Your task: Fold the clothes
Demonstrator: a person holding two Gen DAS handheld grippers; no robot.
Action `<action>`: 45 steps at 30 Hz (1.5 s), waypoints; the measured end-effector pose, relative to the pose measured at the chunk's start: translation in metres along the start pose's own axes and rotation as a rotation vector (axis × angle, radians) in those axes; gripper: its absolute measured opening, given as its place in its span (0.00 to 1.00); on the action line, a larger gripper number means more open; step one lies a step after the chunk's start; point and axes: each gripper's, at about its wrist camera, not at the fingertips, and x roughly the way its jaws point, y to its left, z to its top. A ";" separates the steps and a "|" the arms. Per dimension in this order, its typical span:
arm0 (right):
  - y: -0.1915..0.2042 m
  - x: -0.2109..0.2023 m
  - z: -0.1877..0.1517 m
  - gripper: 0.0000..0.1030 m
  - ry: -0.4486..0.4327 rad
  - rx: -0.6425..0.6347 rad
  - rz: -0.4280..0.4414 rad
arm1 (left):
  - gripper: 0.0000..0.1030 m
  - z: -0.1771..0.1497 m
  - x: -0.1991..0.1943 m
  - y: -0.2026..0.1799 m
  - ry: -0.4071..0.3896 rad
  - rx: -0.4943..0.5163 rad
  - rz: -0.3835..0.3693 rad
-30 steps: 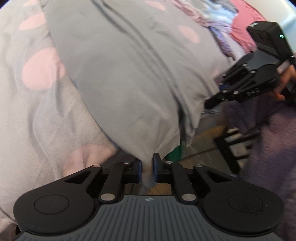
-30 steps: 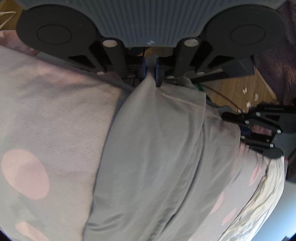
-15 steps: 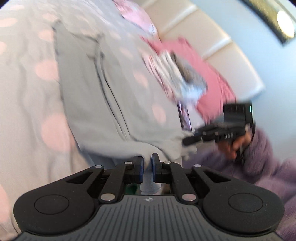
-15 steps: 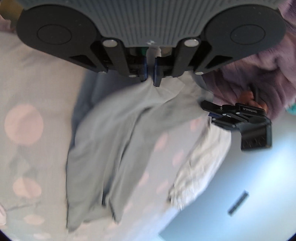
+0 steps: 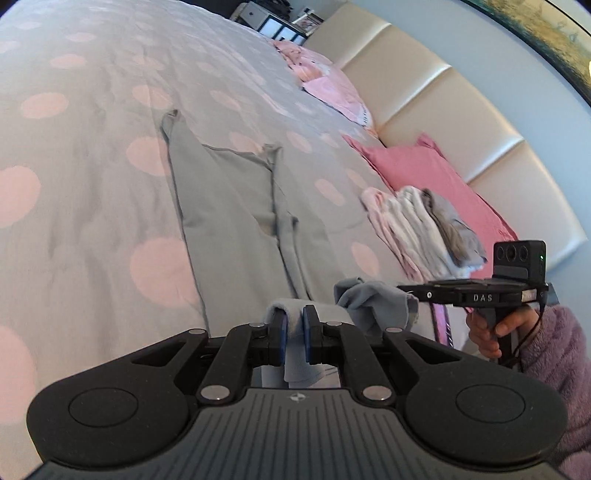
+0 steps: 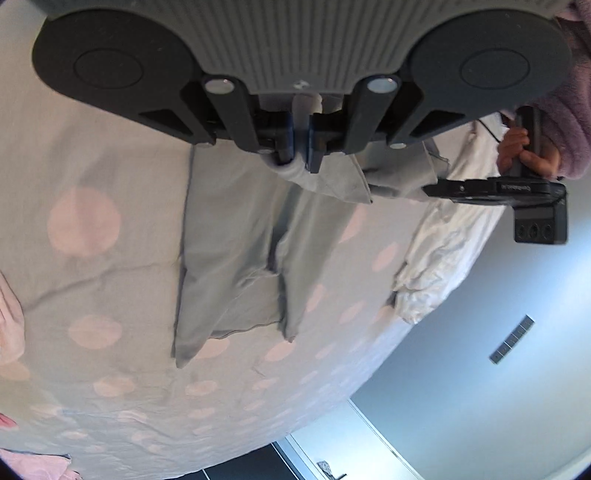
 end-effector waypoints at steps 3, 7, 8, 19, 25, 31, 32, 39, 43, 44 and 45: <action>-0.013 0.020 0.010 0.08 0.008 0.044 -0.040 | 0.06 0.008 0.019 0.015 -0.019 -0.054 0.022; -0.028 0.041 0.016 0.08 0.020 0.100 -0.090 | 0.06 0.012 0.036 0.030 -0.013 -0.112 0.059; -0.030 0.047 0.016 0.08 0.026 0.109 -0.103 | 0.06 0.011 0.039 0.032 -0.008 -0.116 0.069; -0.006 0.037 -0.003 0.51 -0.067 0.078 -0.255 | 0.56 0.000 0.025 0.013 -0.046 -0.093 0.164; 0.034 0.008 -0.034 0.51 -0.169 -0.137 -0.398 | 0.55 -0.024 -0.006 -0.034 -0.115 0.084 0.261; 0.072 0.007 -0.066 0.44 -0.129 -0.376 -0.383 | 0.48 -0.073 0.001 -0.104 -0.044 0.442 0.349; 0.076 0.008 -0.070 0.44 -0.120 -0.403 -0.381 | 0.48 -0.083 0.008 -0.113 -0.026 0.511 0.376; 0.099 0.022 -0.098 0.44 -0.046 -0.632 -0.420 | 0.48 -0.132 0.054 -0.148 0.071 0.874 0.492; 0.103 0.031 -0.113 0.45 -0.001 -0.755 -0.446 | 0.48 -0.136 0.070 -0.145 0.097 0.926 0.517; 0.103 0.034 -0.115 0.46 0.009 -0.785 -0.457 | 0.48 -0.136 0.073 -0.144 0.103 0.934 0.521; 0.103 0.037 -0.117 0.46 0.018 -0.813 -0.466 | 0.48 -0.135 0.076 -0.143 0.109 0.941 0.526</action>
